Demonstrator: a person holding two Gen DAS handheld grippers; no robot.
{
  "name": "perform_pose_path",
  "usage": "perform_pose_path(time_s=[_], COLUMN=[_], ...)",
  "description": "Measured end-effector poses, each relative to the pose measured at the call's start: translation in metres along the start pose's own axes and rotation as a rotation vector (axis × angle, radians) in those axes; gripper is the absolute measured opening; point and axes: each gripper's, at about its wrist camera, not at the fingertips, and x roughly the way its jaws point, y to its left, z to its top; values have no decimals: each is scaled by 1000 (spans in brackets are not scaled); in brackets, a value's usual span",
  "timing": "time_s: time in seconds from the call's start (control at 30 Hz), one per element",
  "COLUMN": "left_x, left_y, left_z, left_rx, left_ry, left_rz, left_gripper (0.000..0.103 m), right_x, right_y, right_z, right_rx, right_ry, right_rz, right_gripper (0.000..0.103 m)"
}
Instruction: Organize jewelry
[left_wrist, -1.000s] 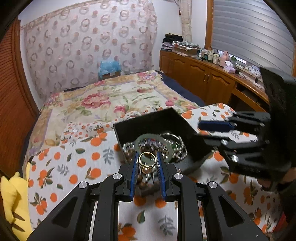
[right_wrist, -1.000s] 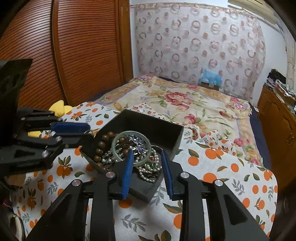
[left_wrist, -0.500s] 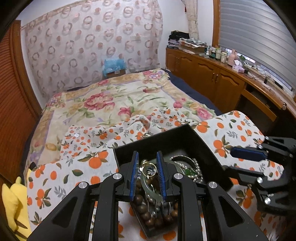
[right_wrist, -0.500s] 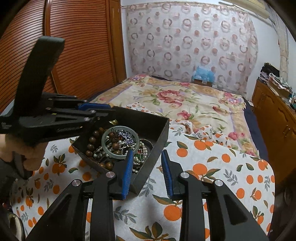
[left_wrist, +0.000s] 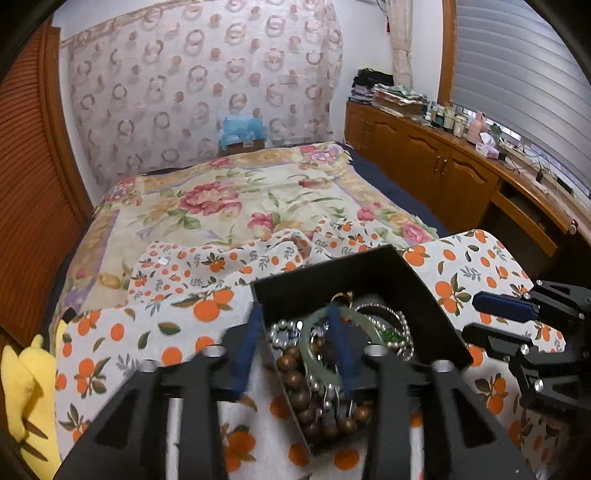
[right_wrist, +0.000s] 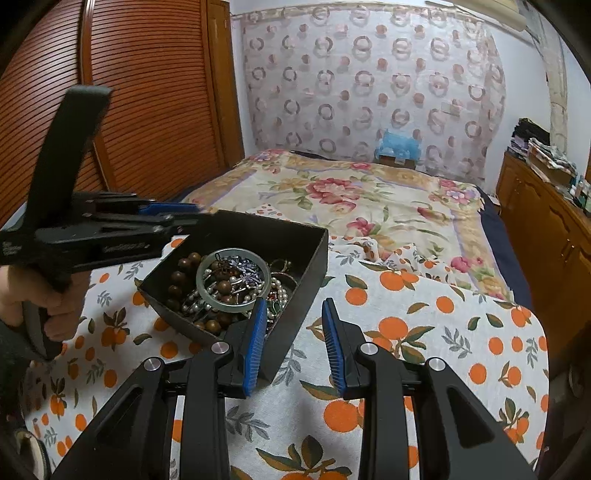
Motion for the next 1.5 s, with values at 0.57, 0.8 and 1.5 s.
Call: perform_pose_path(time_s=[0.57,0.8,1.5], left_x=[-91,-133,-178], left_y=[-6,-11,-24], left_z=[-50,-71,-94], left_rx=[-66,-84,-92], left_ry=[-110,-163,-213], left_rz=[73,104,120], left_gripper=[95,95,95], right_x=[-63,-104,-141], right_y=[14,31,52], right_z=[-16,-31,-47], right_rx=[97,123,134], right_ry=[-123,-198,-257], right_rz=[-97,-150,-165], right_gripper=[95,100,100])
